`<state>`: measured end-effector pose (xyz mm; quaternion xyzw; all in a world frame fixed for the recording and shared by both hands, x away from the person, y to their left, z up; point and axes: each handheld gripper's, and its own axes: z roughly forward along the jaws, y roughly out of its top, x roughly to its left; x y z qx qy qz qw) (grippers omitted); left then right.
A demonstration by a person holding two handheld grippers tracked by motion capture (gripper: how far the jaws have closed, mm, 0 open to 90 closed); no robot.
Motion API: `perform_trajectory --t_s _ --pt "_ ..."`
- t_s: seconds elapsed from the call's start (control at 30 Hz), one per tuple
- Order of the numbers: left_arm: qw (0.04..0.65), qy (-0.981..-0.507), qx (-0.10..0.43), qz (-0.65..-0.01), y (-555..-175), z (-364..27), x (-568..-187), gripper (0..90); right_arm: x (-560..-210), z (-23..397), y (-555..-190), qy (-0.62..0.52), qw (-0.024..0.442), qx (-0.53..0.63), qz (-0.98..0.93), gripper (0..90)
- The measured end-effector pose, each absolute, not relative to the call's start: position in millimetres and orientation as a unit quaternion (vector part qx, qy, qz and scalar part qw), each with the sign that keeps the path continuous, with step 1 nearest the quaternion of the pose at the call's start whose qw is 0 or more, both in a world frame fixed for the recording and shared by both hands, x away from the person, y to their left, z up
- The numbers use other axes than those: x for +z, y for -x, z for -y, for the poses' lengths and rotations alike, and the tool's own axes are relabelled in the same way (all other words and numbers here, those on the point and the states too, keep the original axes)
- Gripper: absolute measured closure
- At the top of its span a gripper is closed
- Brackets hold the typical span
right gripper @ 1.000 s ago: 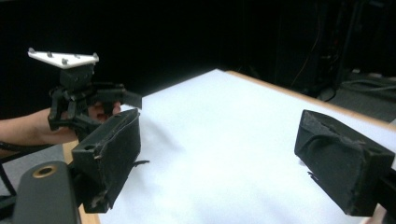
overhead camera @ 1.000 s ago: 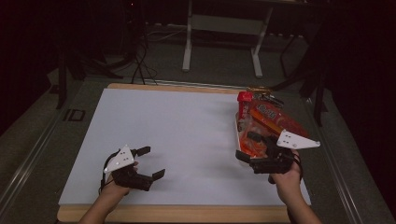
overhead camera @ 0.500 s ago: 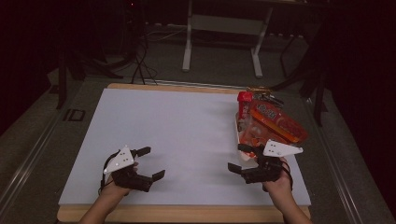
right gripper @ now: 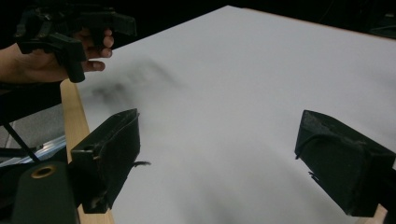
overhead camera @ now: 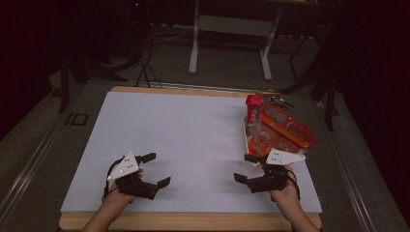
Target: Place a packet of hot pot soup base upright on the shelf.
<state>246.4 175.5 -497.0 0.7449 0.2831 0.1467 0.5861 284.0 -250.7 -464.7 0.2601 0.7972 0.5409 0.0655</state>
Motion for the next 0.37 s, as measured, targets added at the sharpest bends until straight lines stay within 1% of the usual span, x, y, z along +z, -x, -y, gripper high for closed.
perform_trajectory --t_s 0.37 --pt "0.589 -0.743 0.145 -0.283 -246.4 -175.6 -496.9 2.4 -466.3 253.0 -287.4 -0.263 0.076 0.534 -0.800 13.9"
